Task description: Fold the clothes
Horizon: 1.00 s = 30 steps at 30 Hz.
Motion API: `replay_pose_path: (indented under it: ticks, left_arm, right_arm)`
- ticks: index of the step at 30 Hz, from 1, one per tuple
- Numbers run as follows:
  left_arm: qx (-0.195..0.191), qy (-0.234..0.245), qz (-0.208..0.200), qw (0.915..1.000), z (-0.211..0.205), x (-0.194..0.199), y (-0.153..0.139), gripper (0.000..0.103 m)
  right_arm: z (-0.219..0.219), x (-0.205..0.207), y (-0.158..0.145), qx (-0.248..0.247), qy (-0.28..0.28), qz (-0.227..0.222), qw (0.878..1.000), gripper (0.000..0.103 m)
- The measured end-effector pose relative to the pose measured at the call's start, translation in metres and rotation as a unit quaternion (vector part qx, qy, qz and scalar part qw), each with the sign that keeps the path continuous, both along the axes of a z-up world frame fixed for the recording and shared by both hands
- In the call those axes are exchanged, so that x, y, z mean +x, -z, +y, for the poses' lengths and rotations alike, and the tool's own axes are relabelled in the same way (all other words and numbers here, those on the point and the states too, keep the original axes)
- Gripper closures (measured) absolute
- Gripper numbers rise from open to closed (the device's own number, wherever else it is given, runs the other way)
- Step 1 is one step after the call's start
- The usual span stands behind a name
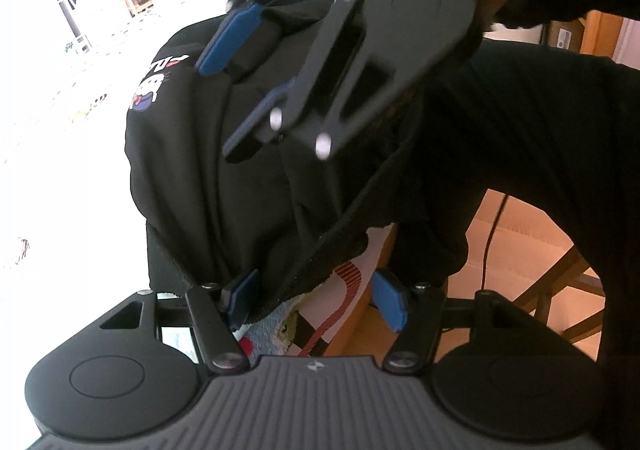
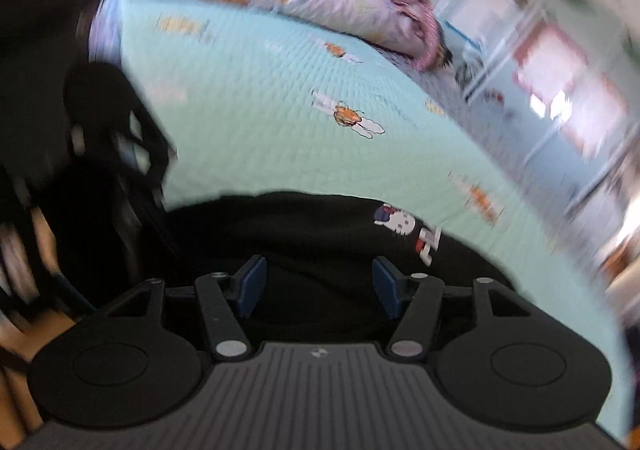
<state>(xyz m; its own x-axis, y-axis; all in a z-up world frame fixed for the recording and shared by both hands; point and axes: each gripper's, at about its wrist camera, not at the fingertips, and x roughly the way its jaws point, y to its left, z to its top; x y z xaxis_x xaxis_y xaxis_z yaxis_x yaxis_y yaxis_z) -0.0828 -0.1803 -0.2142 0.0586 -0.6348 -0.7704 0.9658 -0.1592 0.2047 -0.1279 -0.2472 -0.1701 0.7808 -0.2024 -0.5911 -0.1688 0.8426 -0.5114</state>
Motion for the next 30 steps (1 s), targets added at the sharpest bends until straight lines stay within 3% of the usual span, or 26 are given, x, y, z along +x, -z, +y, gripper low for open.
replay_pose_path:
  ticks: [2, 4, 7, 9, 11, 16, 21, 26, 30]
  left_arm:
    - [-0.003, -0.002, 0.001, 1.0, 0.0, 0.001, 0.001, 0.038]
    - [-0.006, -0.005, 0.002, 1.0, 0.0, 0.001, 0.002, 0.038]
    - [-0.01, -0.011, 0.004, 0.9999, 0.001, 0.003, 0.003, 0.038]
    - [-0.013, -0.016, 0.004, 0.9998, 0.0, 0.005, 0.003, 0.038]
    - [-0.019, -0.021, 0.001, 0.9996, 0.0, 0.006, 0.002, 0.038]
    - [-0.065, -0.041, -0.011, 0.997, -0.002, 0.015, -0.012, 0.035]
    - [-0.126, -0.046, -0.032, 0.9904, -0.009, 0.02, -0.043, 0.035]
    - [-0.172, -0.027, -0.07, 0.9823, -0.006, 0.01, -0.073, 0.035]
    - [-0.186, -0.013, -0.09, 0.9783, -0.001, 0.006, -0.086, 0.035]
  right_arm:
    - [0.008, 0.006, 0.013, -0.062, -0.024, 0.012, 0.998, 0.04]
    - [0.013, 0.01, 0.022, -0.088, -0.044, 0.012, 0.995, 0.04]
    - [0.009, 0.021, 0.022, -0.06, -0.05, 0.018, 0.997, 0.048]
    - [0.004, 0.03, 0.018, -0.02, -0.042, 0.032, 0.998, 0.094]
    - [-0.001, 0.035, 0.007, 0.009, -0.025, 0.024, 0.999, 0.1]
    - [-0.011, 0.028, -0.048, 0.067, -0.003, -0.054, 0.996, 0.1]
    - [-0.031, 0.018, -0.095, 0.105, 0.025, -0.119, 0.987, 0.1]
    - [-0.071, 0.007, -0.125, 0.192, 0.075, -0.166, 0.964, 0.1]
    - [-0.103, -0.003, -0.131, 0.263, 0.108, -0.187, 0.94, 0.1]
